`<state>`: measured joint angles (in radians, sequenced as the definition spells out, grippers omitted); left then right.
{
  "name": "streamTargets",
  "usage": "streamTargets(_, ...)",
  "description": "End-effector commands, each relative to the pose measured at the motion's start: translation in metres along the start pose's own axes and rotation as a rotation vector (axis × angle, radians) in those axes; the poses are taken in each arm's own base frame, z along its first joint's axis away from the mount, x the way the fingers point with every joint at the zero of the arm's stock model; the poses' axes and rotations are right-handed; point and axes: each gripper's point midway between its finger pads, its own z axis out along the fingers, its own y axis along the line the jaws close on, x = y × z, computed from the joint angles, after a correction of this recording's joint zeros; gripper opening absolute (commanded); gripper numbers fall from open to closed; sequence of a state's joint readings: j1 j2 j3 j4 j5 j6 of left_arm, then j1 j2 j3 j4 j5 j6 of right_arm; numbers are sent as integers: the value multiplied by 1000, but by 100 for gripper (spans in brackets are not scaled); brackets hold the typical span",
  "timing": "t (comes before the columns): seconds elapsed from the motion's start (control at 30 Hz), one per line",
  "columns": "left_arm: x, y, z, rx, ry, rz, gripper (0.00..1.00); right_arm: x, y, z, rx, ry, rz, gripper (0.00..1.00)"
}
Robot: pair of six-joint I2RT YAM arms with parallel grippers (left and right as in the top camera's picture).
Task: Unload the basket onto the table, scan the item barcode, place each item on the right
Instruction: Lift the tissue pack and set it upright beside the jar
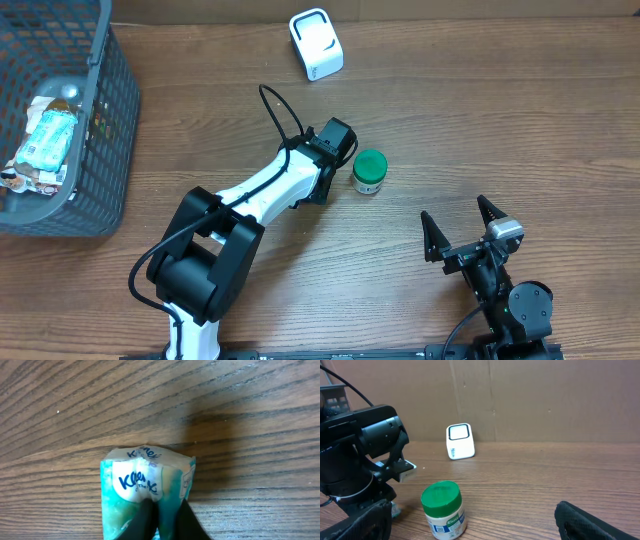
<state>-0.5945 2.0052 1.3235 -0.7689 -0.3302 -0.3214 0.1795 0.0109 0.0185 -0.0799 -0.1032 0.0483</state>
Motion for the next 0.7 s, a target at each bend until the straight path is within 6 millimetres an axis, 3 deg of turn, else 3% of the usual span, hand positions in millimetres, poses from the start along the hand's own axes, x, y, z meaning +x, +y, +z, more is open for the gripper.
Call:
streamTargets(0.0,15,-6,15,19,51,13,4,2,0,0,2,-1,-5,100)
streamTargets(0.1,5,-5,4,38,51,-1,4,2,0,0,2,-1,-5,100)
streamTargets(0.27,-21,-12,-32,216,47,-56,4,2,0,0,2,-1,-5,100)
streamTargets(0.3,-30,-15,-45,306,39,-77,4,2,0,0,2,-1,-4,100)
streamTargets(0.5,-49,-27,-78,722,37,-134,4,2,0,0,2,-1,-4,100)
streamTargets(0.57,-54,-26,-92,920,24,-128,4,2,0,0,2,-1,-5,100)
streamTargets(0.67,-61,-21,-102,1060,-6,-144,4,2,0,0,2,-1,-5,100)
